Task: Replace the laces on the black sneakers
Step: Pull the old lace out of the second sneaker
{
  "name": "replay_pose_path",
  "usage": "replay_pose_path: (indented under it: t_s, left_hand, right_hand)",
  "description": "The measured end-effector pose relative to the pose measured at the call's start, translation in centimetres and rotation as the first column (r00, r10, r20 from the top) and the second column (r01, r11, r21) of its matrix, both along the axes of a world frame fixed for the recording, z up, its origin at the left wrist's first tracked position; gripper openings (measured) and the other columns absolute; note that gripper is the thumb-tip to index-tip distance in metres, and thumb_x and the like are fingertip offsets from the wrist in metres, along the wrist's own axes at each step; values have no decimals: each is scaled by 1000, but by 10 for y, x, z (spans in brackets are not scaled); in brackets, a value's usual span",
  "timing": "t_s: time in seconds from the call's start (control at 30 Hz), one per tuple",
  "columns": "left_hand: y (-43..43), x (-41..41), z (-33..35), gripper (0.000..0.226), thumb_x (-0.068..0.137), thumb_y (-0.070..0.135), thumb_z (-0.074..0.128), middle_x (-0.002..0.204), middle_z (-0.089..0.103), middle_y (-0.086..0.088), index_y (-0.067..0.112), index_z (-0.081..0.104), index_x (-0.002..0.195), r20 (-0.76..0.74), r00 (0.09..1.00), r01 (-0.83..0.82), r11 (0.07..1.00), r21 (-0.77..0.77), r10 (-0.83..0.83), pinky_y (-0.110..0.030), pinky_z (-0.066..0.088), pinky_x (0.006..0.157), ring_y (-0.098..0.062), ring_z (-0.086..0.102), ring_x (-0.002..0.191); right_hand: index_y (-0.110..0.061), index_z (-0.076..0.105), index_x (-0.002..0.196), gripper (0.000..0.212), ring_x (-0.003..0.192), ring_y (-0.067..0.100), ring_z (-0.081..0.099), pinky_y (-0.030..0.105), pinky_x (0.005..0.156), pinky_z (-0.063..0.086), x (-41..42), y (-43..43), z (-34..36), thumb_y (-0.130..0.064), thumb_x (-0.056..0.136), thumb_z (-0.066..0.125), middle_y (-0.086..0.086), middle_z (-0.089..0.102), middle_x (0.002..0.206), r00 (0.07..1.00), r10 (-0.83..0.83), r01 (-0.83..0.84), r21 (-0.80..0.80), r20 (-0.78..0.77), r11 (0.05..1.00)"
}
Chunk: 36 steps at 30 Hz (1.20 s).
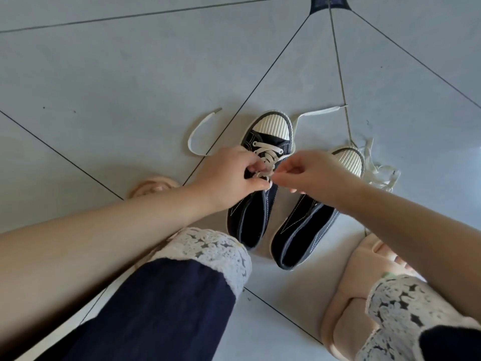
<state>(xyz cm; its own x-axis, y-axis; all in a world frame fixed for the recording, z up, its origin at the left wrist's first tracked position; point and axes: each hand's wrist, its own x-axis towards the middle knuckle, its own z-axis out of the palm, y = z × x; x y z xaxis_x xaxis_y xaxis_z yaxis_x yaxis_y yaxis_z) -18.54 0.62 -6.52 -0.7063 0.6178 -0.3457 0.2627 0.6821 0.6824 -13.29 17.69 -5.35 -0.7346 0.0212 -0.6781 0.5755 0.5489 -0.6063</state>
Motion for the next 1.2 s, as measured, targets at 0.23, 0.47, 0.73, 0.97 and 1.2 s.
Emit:
replay_pose_path:
  t_s: [0.23, 0.47, 0.73, 0.97, 1.2]
  left_hand:
    - [-1, -1, -6, 16, 79, 21, 69, 69, 55, 14, 23, 55, 72, 215, 967, -143, 990, 14, 136, -16, 40, 64, -4, 51, 67]
    - [-21, 4, -8, 9, 89, 20, 57, 64, 49, 11, 23, 58, 80, 608, 773, -300, 949, 98, 181, -11, 40, 56, 4, 45, 53]
    - [-31, -4, -13, 14, 90, 19, 52, 46, 54, 10, 17, 61, 79, 561, 698, -514, 857, -39, 445, -14, 34, 43, -1, 41, 39]
    - [-49, -10, -20, 25, 89, 18, 45, 32, 39, 1, 5, 54, 70, 609, 425, -661, 689, -297, 670, -18, 21, 37, -10, 27, 28]
    - [-44, -13, -19, 8, 80, 20, 62, 53, 58, 3, 15, 59, 77, 410, 697, -562, 803, -199, 589, -24, 35, 47, -8, 44, 38]
  right_hand:
    - [-26, 64, 72, 14, 57, -5, 50, 14, 57, 36, 2, -23, -8, -36, 74, 74, -17, 57, 61, 994, -100, 98, -79, -31, 992]
    - [-23, 58, 73, 15, 56, 4, 46, 20, 57, 38, 17, -12, -8, -17, 86, 61, -10, 57, 63, 974, -208, 228, -384, 94, 895]
    - [-18, 58, 87, 17, 41, 9, 32, 17, 40, 23, 2, 5, 12, -12, 71, 62, -3, 53, 54, 944, -258, 329, -647, 206, 687]
    - [-23, 51, 68, 22, 37, 5, 23, 18, 39, 15, -18, 61, 45, -8, 83, 45, -7, 41, 45, 658, -743, 637, -614, 118, 466]
    - [-22, 59, 70, 24, 37, 7, 33, 15, 38, 24, -22, 75, 45, -6, 85, 49, -4, 54, 51, 680, -733, 653, -452, -5, 608]
